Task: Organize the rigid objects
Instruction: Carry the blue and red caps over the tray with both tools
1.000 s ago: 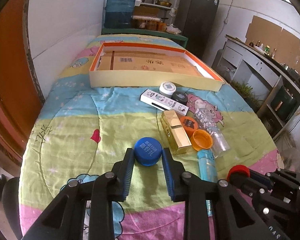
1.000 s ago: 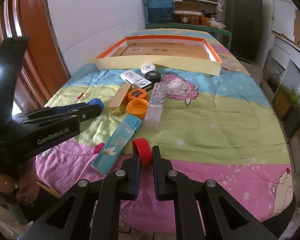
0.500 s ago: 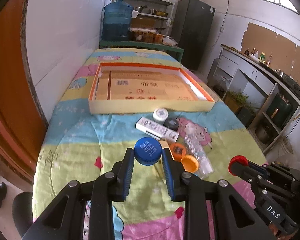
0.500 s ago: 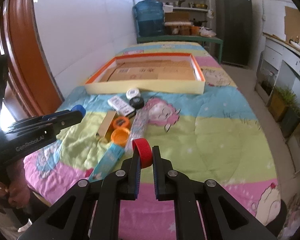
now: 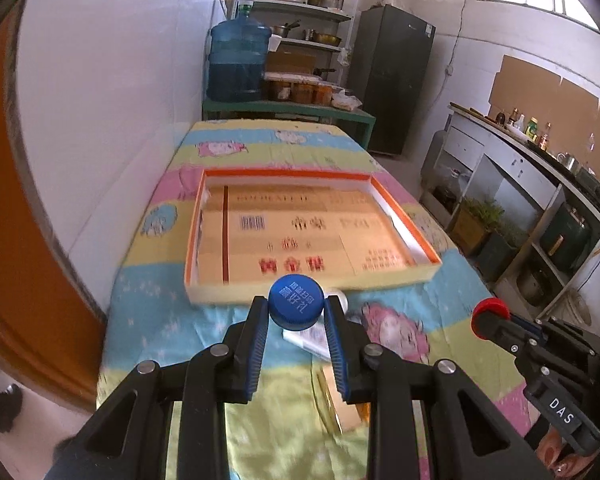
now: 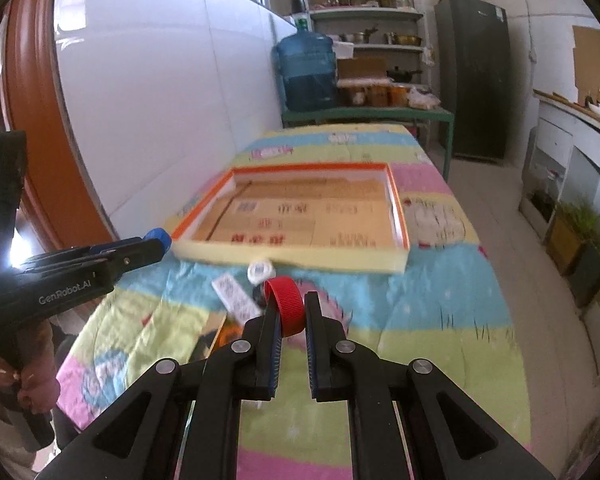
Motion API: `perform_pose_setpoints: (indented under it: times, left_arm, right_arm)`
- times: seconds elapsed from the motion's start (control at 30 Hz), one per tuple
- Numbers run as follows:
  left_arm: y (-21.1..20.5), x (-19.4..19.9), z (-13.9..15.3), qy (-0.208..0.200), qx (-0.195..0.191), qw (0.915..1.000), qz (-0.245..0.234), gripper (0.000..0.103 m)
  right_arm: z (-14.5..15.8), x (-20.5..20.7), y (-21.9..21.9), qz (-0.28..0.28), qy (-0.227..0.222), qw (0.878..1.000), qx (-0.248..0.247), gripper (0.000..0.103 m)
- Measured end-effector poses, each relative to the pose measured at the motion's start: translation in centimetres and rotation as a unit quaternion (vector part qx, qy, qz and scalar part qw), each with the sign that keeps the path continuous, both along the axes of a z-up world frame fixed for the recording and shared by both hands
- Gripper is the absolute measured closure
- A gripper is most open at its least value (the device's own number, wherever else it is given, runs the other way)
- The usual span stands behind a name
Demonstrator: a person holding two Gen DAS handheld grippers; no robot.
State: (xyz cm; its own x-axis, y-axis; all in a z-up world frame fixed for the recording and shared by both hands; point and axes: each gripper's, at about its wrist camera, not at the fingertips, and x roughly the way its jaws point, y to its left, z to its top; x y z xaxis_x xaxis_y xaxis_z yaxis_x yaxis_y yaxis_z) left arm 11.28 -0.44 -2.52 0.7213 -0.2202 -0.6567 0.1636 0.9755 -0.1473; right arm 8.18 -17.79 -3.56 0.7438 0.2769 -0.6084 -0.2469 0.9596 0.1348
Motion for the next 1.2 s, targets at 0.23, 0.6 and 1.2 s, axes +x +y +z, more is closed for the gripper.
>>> perform_pose_setpoints:
  times: [0.23, 0.6, 1.2]
  left_arm:
    - [0.0, 3.7, 1.3, -0.008, 0.009, 0.9999, 0.005, 0.074]
    - [0.2, 9.6, 1.6, -0.004, 0.011, 0.9998, 0.013, 0.074]
    - [1.0, 17.5, -4.2, 0.076, 0.014, 0.9966, 0.029, 0.074]
  right_arm:
    - [1.3, 4.0, 0.2, 0.016, -0.007, 1.000, 0.002, 0.093]
    - [1.9, 10.8, 1.0, 0.045, -0.006, 0.999, 0.003, 0.093]
    - [-3.1, 21.0, 2.3, 0.060, 0.083, 0.993, 0.056, 0.093]
